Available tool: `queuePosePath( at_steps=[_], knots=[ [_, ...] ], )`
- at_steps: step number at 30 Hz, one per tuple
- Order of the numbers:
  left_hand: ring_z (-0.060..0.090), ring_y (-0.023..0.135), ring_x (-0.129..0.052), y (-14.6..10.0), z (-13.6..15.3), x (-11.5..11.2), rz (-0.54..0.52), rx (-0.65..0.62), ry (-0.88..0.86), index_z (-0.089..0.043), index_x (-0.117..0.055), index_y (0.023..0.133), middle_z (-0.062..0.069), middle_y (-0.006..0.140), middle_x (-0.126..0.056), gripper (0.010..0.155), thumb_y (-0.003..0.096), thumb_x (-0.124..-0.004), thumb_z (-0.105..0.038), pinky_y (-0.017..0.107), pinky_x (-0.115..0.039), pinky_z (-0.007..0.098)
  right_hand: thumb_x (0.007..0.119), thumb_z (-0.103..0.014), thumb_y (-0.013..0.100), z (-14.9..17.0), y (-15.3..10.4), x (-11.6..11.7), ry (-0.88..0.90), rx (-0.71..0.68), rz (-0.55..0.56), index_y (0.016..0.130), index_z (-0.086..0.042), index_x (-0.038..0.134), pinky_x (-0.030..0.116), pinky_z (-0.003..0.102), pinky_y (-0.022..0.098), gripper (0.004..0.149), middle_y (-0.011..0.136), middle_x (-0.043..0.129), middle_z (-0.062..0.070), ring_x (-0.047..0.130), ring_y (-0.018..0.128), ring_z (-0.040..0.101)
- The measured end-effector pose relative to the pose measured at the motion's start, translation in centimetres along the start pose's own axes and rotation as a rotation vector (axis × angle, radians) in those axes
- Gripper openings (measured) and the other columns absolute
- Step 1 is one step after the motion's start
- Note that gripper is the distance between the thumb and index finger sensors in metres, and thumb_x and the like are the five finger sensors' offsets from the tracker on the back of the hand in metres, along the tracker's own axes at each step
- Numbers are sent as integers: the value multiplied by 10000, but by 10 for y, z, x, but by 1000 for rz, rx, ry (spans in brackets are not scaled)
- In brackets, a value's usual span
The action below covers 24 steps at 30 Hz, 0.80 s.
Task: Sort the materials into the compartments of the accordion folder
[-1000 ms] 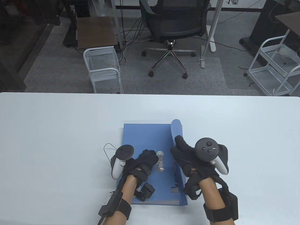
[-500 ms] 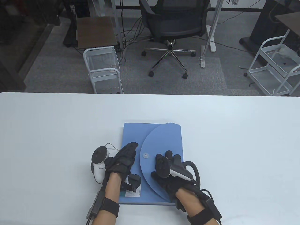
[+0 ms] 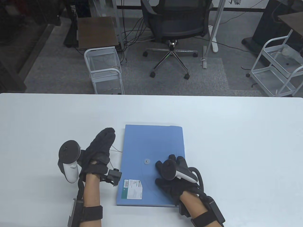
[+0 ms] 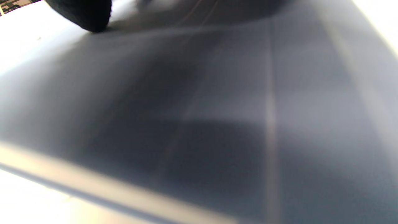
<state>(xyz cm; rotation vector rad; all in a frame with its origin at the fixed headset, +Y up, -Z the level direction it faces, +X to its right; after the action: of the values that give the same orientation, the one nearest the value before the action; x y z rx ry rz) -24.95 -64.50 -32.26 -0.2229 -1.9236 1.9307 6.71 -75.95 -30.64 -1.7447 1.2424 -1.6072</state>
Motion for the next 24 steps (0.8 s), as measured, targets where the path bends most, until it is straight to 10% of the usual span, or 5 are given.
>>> queuePosePath(
  at_steps=[5,10,13,19,24],
  knots=[
    [621,1024,-342,8,42,-18,107,254,382,84,-357,1165,392,1184,-217,918,622,-713,-565,683,-417,677,598,-587,625,0,0,0,-1,3,0,1142,-386,243,423,826,635,659,1172,-14,234,33,1004,581],
    [608,1005,-494,17,86,-37,137,423,317,44,-549,1117,362,1178,-439,771,605,-770,-488,678,-490,671,596,-591,623,1,0,-1,-4,2,0,1141,-391,244,418,815,650,657,1174,-10,231,25,1009,577],
    [532,965,-659,18,93,-36,144,404,203,-128,-782,940,200,1082,-718,397,625,-716,-361,677,-556,635,596,-591,622,1,0,-1,-2,2,-3,1140,-391,243,415,813,653,658,1174,-11,228,25,1010,573],
    [531,929,-687,18,77,-49,259,267,-228,-64,-759,945,236,1039,-715,412,633,-671,-319,655,-577,653,603,-586,621,2,0,-1,6,-1,-8,1139,-394,243,413,810,659,660,1175,-13,222,21,1012,568],
    [449,836,-818,19,62,-78,417,168,-143,-81,-748,970,218,1051,-723,429,636,-646,-331,636,-654,608,620,-580,617,2,1,-2,5,-11,1,1137,-393,270,426,810,657,654,1181,16,226,43,1016,575]
  ],
)
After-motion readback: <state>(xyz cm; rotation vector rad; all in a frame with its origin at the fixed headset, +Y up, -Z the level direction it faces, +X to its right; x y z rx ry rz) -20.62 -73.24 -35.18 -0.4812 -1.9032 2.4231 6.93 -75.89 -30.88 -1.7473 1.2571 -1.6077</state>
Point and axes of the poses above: the tracker on the back of each hand, its own z axis roughly to the little-finger side, its own y axis roughly from the wrist to the fingertips, x = y × z, the point moved 2 cm from there along y, roughly from the wrist to the fingertips
